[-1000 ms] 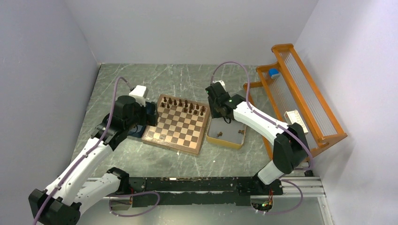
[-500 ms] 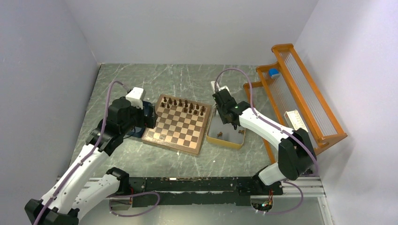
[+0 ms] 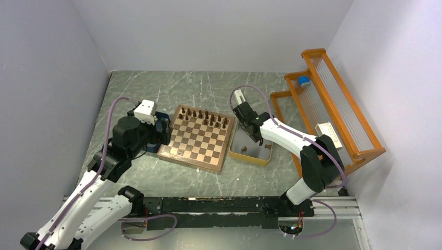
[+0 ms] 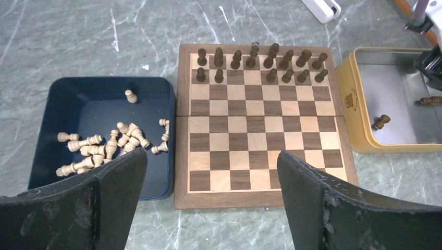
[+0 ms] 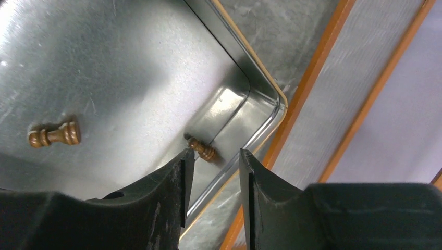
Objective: Set up the chess pieces on the board
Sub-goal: Pick up the chess piece from the storage box.
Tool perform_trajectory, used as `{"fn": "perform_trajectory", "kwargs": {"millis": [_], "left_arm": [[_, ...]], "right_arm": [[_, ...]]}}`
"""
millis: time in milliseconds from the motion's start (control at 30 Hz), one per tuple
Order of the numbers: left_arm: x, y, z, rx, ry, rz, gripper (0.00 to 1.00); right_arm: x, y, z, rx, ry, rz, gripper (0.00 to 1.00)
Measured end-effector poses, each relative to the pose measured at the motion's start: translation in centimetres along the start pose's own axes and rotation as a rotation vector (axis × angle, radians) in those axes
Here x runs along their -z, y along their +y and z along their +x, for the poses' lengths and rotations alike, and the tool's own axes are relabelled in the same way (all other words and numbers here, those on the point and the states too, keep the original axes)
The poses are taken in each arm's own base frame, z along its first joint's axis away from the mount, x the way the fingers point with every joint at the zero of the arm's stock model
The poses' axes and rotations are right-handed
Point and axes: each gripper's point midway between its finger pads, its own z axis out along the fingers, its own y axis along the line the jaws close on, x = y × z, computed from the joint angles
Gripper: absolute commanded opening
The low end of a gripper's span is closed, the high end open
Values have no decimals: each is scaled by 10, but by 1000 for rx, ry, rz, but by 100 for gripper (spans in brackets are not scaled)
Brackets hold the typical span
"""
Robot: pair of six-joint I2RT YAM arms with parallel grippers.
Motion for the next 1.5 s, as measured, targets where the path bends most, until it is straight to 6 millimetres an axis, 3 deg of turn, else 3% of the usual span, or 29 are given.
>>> {"fn": "perform_trajectory", "kwargs": {"millis": [167,367,567,1200,1500], "left_arm": [[9,4,-8,5,-44,-20,99],[10,6,-9,4,-50,-31,99],[10,4,-9,1,-49,-28,99],[10,1,-8,-5,-47,-18,99],[12,2,-8,0,-51,-26,99]], "right_arm": [[-5,2,12,92,43,-8,40],[-15,14,40,229,127,-57,38],[-20,16,49,345,148,-84,36],[-41,33,51,484,170,-158,35],[-45,28,44,486,182,-126,32]]}}
